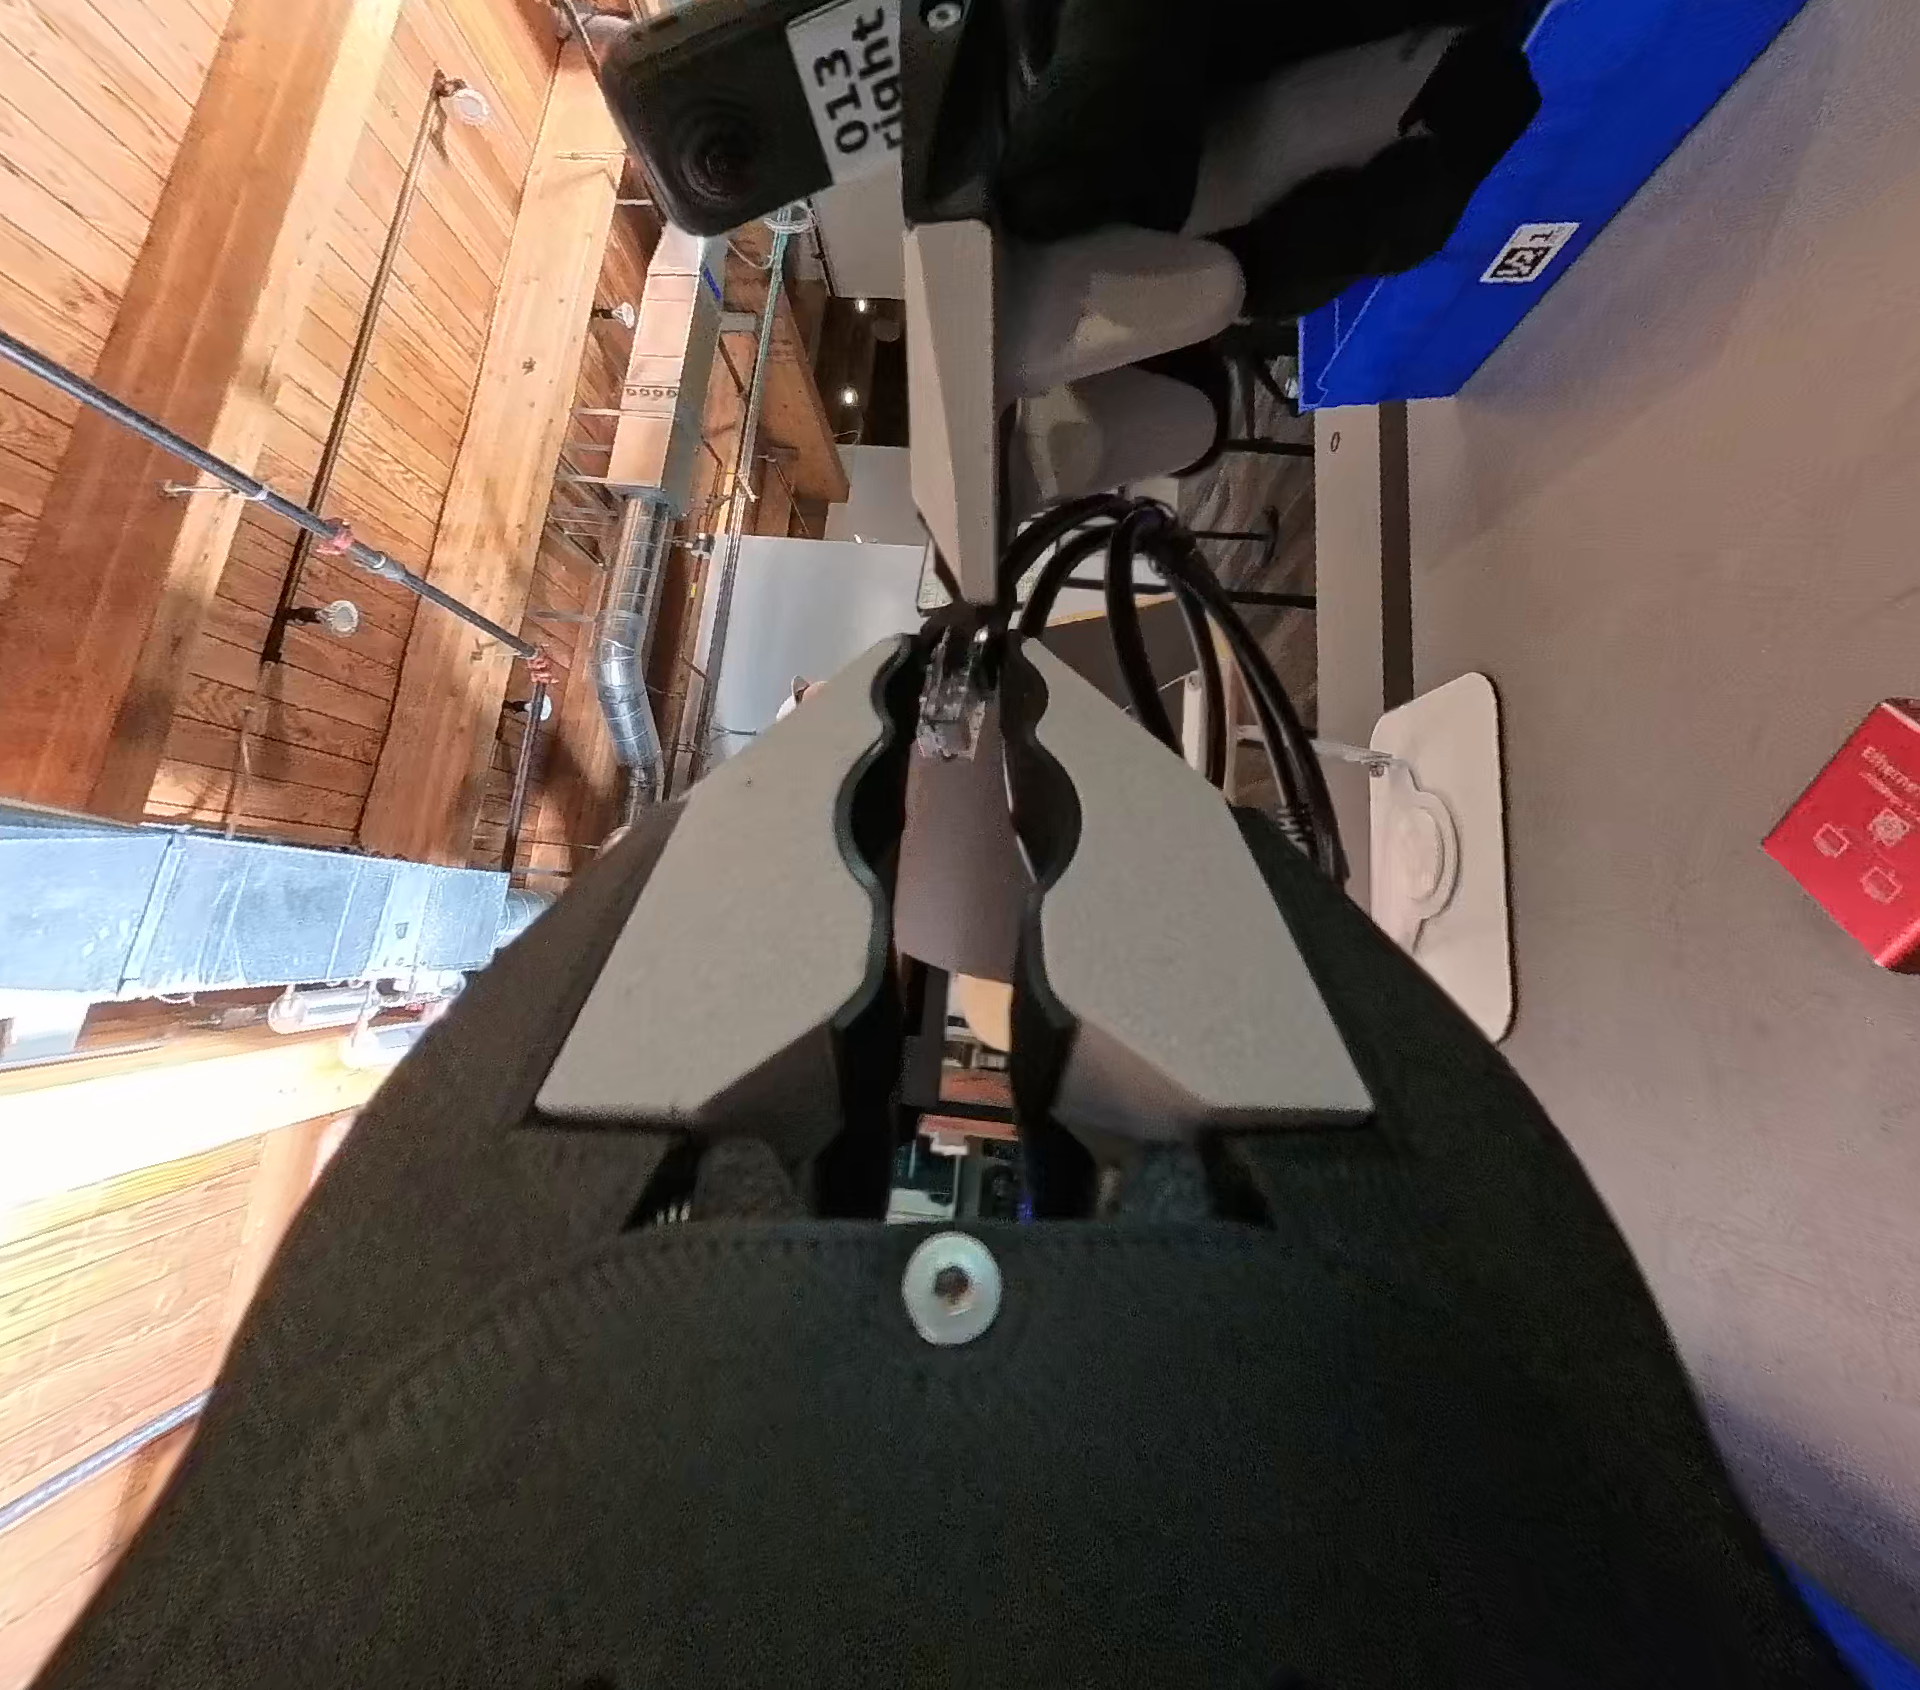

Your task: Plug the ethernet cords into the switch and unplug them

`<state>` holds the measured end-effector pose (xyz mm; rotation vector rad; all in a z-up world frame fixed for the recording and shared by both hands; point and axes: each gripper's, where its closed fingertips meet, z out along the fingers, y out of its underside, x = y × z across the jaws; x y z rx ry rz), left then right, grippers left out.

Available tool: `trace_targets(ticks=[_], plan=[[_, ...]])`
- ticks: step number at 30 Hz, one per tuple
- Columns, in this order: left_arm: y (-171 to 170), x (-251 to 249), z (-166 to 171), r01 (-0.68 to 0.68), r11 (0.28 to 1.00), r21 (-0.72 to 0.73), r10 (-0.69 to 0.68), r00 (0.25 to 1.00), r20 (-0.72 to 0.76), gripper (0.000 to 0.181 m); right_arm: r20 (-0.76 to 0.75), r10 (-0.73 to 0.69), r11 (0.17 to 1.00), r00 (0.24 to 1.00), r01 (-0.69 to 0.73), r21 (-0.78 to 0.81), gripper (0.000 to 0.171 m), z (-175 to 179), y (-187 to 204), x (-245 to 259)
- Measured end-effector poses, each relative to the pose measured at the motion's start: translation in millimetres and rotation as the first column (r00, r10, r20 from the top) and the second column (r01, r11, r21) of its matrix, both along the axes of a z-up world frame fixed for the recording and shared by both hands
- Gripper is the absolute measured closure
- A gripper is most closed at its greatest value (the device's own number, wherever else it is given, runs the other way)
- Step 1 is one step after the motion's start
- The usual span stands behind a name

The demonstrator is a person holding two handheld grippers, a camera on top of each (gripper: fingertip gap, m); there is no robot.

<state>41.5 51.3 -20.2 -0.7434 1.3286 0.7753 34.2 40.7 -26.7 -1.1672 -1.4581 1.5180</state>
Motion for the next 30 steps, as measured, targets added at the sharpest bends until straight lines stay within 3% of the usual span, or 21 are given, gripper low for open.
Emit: trace_targets(ticks=[5,8,10,12,14,17,21,24,26,30], plan=[[10.3,-0.9,-3.9,0.001,0.996,-0.091,0.005,0.998,0.062,0.169,0.035,-0.046,0.998,0.998,0.047,-0.033,0.159,-3.7,9.5,0.6],[22.0,-11.9,-4.5,0.022,0.969,-0.246,0.026,0.981,0.192,0.165,0.037,-0.173,0.982,0.984,0.17,0.082,0.16,-5.7,23.0,-4.9],[24.0,-19.6,-2.6,0.112,0.911,-0.397,0.019,0.95,0.31,0.16,0.022,-0.281,0.938,0.96,0.269,0.219,0.161,-4.6,32.9,-3.8],[27.3,-26.8,-0.5,0.242,0.783,-0.573,0.064,0.885,0.462,0.152,0.008,-0.387,0.849,0.922,0.354,0.392,0.162,-5.2,41.9,-0.5],[26.0,-29.4,4.0,0.429,0.613,-0.664,0.111,0.785,0.61,0.15,0.004,-0.498,0.701,0.867,0.4,0.59,0.161,-10.4,51.9,2.2],[26.5,-29.9,1.4,0.644,0.336,-0.687,0.239,0.648,0.724,0.144,-0.061,-0.543,0.542,0.837,0.405,0.737,0.162,-3.4,47.8,-1.6],[16.6,-21.6,1.5,0.805,0.086,-0.586,0.301,0.54,0.786,0.142,-0.114,-0.56,0.379,0.821,0.376,0.846,0.162,0.2,39.6,-10.1],[14.9,-18.5,-0.3,0.849,-0.003,-0.529,0.337,0.499,0.798,0.155,-0.137,-0.557,0.284,0.819,0.343,0.896,0.162,-0.7,33.4,-17.0],[9.4,-14.5,-4.1,0.859,-0.077,-0.506,0.344,0.5,0.795,0.164,-0.155,-0.553,0.266,0.819,0.35,0.898,0.161,1.8,30.7,-19.9],[4.3,-15.0,0.1,0.887,-0.125,-0.445,0.327,0.46,0.825,0.17,-0.172,-0.522,0.267,0.835,0.352,0.897,0.161,4.2,25.9,-19.5]])
